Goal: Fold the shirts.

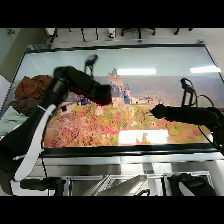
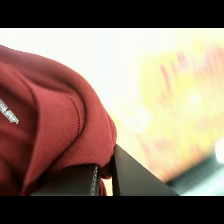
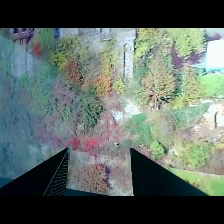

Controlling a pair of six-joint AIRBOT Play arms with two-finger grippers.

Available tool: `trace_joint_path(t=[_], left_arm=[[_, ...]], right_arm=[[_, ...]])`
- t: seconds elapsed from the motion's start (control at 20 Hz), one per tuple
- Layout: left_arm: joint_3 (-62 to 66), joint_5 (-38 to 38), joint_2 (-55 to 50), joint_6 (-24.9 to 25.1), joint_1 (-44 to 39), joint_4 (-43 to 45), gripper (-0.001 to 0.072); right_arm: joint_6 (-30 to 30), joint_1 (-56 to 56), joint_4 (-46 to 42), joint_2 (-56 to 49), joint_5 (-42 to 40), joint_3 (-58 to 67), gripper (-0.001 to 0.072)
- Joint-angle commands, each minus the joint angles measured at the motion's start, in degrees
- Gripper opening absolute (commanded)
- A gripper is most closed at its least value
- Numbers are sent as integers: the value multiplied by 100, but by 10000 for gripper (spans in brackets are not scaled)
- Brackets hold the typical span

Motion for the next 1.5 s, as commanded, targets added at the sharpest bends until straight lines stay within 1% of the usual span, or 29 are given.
trace_joint_path(t=[0.0, 0.1, 0.15, 0.2, 0.25, 0.3, 0.4, 0.55, 0.65, 0.7, 0.75, 0.8, 0.9, 0.95, 1.05, 1.1, 1.15, 1.2, 1.3, 1.45], left_arm=[[-1088, -426, 341, -407, -1189, 4, 14], [-1473, -920, 341, -461, -1611, -2, 15], [-1611, -1158, 343, -568, -1755, 0, 15], [-1690, -1327, 341, -654, -1860, 0, 79], [-1663, -1364, 343, -654, -1891, 4, 431], [-1519, -1257, 343, -697, -1860, 4, 693], [-984, -638, 350, -678, -1561, 24, 698], [-282, 560, 481, -321, -839, 83, 698], [-378, 863, 780, -190, -247, 328, 698], [-660, 839, 997, -184, 72, 588, 699], [-1005, 754, 1180, -186, 378, 802, 698], [-1429, 562, 1338, -186, 726, 861, 698], [-2151, -131, 1440, -170, 1432, 603, 698], [-2361, -518, 1355, -26, 1764, 212, 698], [-2500, -1132, 1003, 468, 2271, -992, 698], [-2490, -1394, 767, 691, 2411, -1473, 698], [-2398, -1617, 494, 782, 2483, -1694, 698], [-2212, -1698, 208, 785, 2487, -1703, 698], [-1644, -1679, -413, 785, 2428, -1777, 698], [-658, -1692, -1196, 785, 2227, -1768, 697]], right_arm=[[-201, -688, 4, 302, -807, 13, 431], [-210, -844, 4, 286, -1073, 11, 431], [-210, -846, 9, 273, -1088, 13, 431], [-210, -846, 52, 271, -1091, 13, 431], [-210, -846, 136, 267, -1091, 13, 431], [-210, -846, 201, 267, -1091, 13, 431], [-210, -846, 313, 262, -1093, 33, 431], [-219, -846, 348, 262, -1222, 81, 441], [-380, -826, 350, 240, -1488, 76, 450], [-378, -782, 352, 219, -1598, 59, 522], [-378, -715, 404, 219, -1554, -9, 657], [-378, -619, 568, 188, -1307, -94, 672], [-393, -321, 866, -140, -481, -125, 672], [-542, -133, 1019, -387, -13, -122, 672], [-944, 308, 1318, -1172, 938, 35, 670], [-990, 472, 1316, -1631, 1152, 258, 670], [-1027, 610, 1316, -2162, 1189, 590, 670], [-1093, 717, 1318, -2658, 1176, 938, 670], [-1108, 907, 1368, -3613, 1091, 1641, 670], [-1110, 1169, 1488, -4841, 669, 2699, 670]])
